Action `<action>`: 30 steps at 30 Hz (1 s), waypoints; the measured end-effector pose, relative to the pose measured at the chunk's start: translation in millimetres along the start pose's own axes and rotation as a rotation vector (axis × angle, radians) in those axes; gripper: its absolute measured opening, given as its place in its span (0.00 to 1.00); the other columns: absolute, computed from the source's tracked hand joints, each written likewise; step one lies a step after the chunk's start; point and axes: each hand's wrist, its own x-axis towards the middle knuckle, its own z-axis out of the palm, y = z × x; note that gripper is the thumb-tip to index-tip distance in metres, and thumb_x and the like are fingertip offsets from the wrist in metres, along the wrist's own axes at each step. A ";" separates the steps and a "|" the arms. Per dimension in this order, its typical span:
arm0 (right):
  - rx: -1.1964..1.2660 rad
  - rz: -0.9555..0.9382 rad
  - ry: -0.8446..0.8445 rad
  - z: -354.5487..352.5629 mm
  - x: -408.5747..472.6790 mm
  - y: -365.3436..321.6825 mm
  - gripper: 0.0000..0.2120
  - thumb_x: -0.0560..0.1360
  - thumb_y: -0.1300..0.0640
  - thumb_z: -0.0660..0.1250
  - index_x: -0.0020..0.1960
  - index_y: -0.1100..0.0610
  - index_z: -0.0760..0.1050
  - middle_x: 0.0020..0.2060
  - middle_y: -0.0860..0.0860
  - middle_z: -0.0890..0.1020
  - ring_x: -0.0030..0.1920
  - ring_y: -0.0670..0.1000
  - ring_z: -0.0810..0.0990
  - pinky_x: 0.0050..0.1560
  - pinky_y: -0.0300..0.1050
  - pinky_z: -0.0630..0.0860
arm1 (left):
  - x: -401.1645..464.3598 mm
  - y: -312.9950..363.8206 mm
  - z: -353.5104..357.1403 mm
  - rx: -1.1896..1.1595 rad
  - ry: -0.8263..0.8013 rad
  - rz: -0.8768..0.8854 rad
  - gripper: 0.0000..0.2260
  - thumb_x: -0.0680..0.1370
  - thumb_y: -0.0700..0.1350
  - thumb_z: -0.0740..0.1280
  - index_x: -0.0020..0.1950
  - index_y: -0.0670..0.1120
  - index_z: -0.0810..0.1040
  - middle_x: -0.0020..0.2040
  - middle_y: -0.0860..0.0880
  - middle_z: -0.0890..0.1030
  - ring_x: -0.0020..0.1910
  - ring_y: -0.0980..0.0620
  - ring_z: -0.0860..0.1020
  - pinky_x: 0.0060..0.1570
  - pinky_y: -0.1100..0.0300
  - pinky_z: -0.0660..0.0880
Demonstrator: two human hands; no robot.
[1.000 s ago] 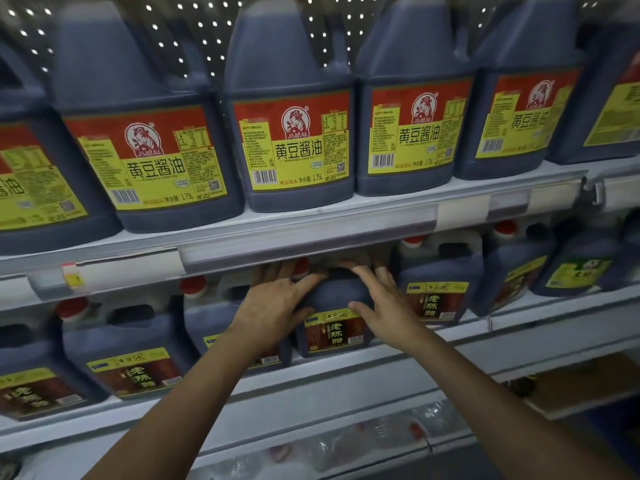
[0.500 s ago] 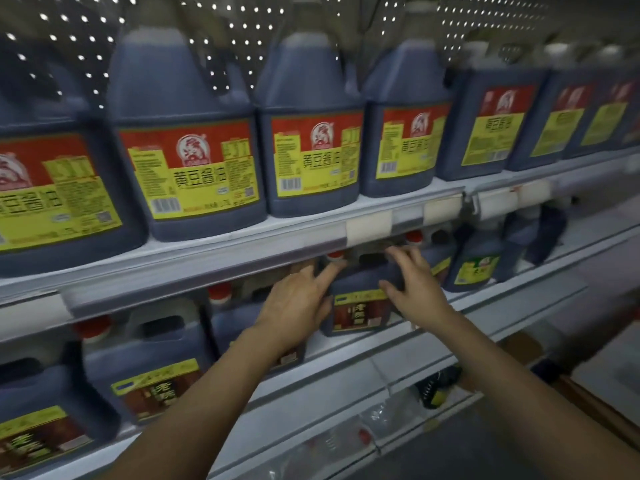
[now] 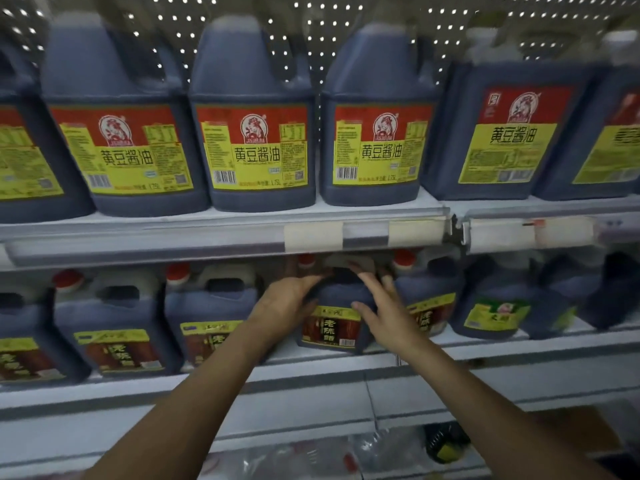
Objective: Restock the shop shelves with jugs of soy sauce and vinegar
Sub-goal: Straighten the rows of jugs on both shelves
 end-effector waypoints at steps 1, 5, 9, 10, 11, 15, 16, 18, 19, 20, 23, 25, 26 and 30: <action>0.000 0.001 0.004 1.2 -0.6 0.1 0.27 0.83 0.54 0.66 0.79 0.42 0.61 0.69 0.48 0.64 0.73 0.53 0.66 0.68 0.47 0.70 | -0.1 4.4 1.0 -0.001 0.018 -0.015 0.26 0.81 0.45 0.69 0.78 0.56 0.67 0.68 0.44 0.79 0.65 0.42 0.78 0.64 0.47 0.77; 0.055 -0.025 0.004 0.3 3.9 0.3 0.26 0.82 0.55 0.68 0.77 0.45 0.66 0.70 0.52 0.67 0.74 0.55 0.67 0.72 0.54 0.70 | -3.0 14.0 -1.2 0.107 0.080 -0.032 0.27 0.79 0.44 0.70 0.77 0.56 0.68 0.63 0.39 0.79 0.57 0.38 0.81 0.56 0.45 0.79; 0.092 -0.007 -0.087 -1.7 11.2 0.1 0.26 0.82 0.55 0.69 0.77 0.44 0.66 0.69 0.51 0.68 0.73 0.54 0.68 0.71 0.49 0.68 | -15.9 16.3 -4.0 0.302 0.117 -0.034 0.27 0.80 0.49 0.69 0.76 0.59 0.62 0.61 0.41 0.77 0.55 0.39 0.79 0.54 0.45 0.78; 0.124 -0.007 -0.111 -0.3 13.5 -2.6 0.26 0.82 0.55 0.69 0.77 0.43 0.65 0.67 0.50 0.69 0.73 0.53 0.69 0.71 0.48 0.67 | -19.0 14.6 -6.7 0.354 0.116 -0.049 0.27 0.80 0.51 0.68 0.76 0.59 0.61 0.62 0.42 0.76 0.57 0.39 0.78 0.56 0.44 0.75; 0.148 -0.004 -0.130 2.0 15.5 -4.8 0.27 0.81 0.56 0.69 0.77 0.43 0.65 0.65 0.49 0.70 0.73 0.53 0.69 0.70 0.46 0.67 | -21.4 12.7 -9.7 0.388 0.119 -0.065 0.27 0.80 0.51 0.68 0.77 0.59 0.62 0.64 0.42 0.75 0.58 0.39 0.77 0.57 0.43 0.74; 0.170 -0.019 -0.162 9.9 20.8 -13.4 0.28 0.81 0.57 0.70 0.74 0.38 0.64 0.58 0.46 0.70 0.68 0.51 0.71 0.66 0.40 0.65 | -29.6 3.7 -14.5 0.495 0.110 -0.093 0.29 0.79 0.53 0.69 0.77 0.58 0.61 0.66 0.43 0.74 0.60 0.40 0.76 0.61 0.42 0.71; 0.174 -0.020 -0.163 10.9 20.8 -14.0 0.29 0.81 0.57 0.69 0.73 0.35 0.62 0.56 0.44 0.70 0.67 0.49 0.72 0.65 0.39 0.66 | -32.3 0.9 -13.7 0.513 0.111 -0.098 0.29 0.79 0.54 0.69 0.77 0.58 0.60 0.66 0.43 0.74 0.61 0.40 0.77 0.63 0.41 0.70; 0.181 -0.024 -0.159 12.6 19.8 -14.0 0.30 0.81 0.58 0.69 0.69 0.29 0.60 0.55 0.40 0.69 0.66 0.47 0.71 0.65 0.39 0.66 | -35.8 -4.0 -12.0 0.501 0.136 -0.105 0.29 0.78 0.55 0.70 0.76 0.59 0.60 0.65 0.42 0.75 0.61 0.40 0.78 0.67 0.40 0.67; 0.186 -0.026 -0.153 13.9 18.6 -14.1 0.31 0.82 0.58 0.68 0.67 0.27 0.59 0.55 0.38 0.67 0.66 0.46 0.70 0.66 0.39 0.66 | -37.0 -5.8 -11.8 0.479 0.148 -0.111 0.29 0.78 0.55 0.69 0.75 0.59 0.60 0.64 0.43 0.75 0.61 0.40 0.78 0.67 0.40 0.67; 0.187 -0.028 -0.145 15.6 17.7 -14.4 0.32 0.82 0.58 0.68 0.66 0.25 0.57 0.55 0.38 0.67 0.67 0.46 0.69 0.67 0.40 0.66 | -37.5 -7.3 -12.0 0.453 0.154 -0.114 0.27 0.79 0.55 0.68 0.75 0.59 0.60 0.63 0.44 0.75 0.60 0.41 0.78 0.67 0.42 0.67; 0.174 -0.026 -0.131 20.0 15.9 -17.1 0.33 0.82 0.57 0.67 0.67 0.22 0.56 0.59 0.43 0.67 0.67 0.47 0.69 0.68 0.44 0.68 | -38.6 -10.3 -15.3 0.378 0.165 -0.118 0.24 0.79 0.57 0.67 0.72 0.59 0.62 0.61 0.46 0.77 0.59 0.43 0.78 0.66 0.45 0.68; 0.175 -0.019 -0.122 21.2 14.7 -19.3 0.32 0.83 0.56 0.67 0.67 0.23 0.56 0.60 0.44 0.67 0.68 0.47 0.70 0.69 0.46 0.70 | -37.9 -11.6 -19.8 0.354 0.159 -0.129 0.24 0.79 0.59 0.68 0.72 0.58 0.65 0.61 0.46 0.78 0.60 0.43 0.79 0.66 0.45 0.67; 0.173 -0.013 -0.117 22.1 14.0 -19.9 0.31 0.83 0.56 0.67 0.68 0.25 0.56 0.61 0.44 0.67 0.68 0.48 0.70 0.69 0.47 0.71 | -38.1 -12.1 -22.1 0.345 0.149 -0.132 0.24 0.79 0.60 0.68 0.72 0.57 0.66 0.61 0.46 0.78 0.60 0.42 0.79 0.66 0.44 0.67; 0.188 0.008 -0.095 26.0 8.5 -23.0 0.31 0.83 0.55 0.66 0.72 0.26 0.57 0.65 0.41 0.65 0.73 0.45 0.66 0.72 0.45 0.69 | -35.1 -10.9 -32.1 0.317 0.085 -0.116 0.24 0.81 0.59 0.65 0.74 0.56 0.64 0.58 0.47 0.79 0.59 0.44 0.78 0.61 0.47 0.70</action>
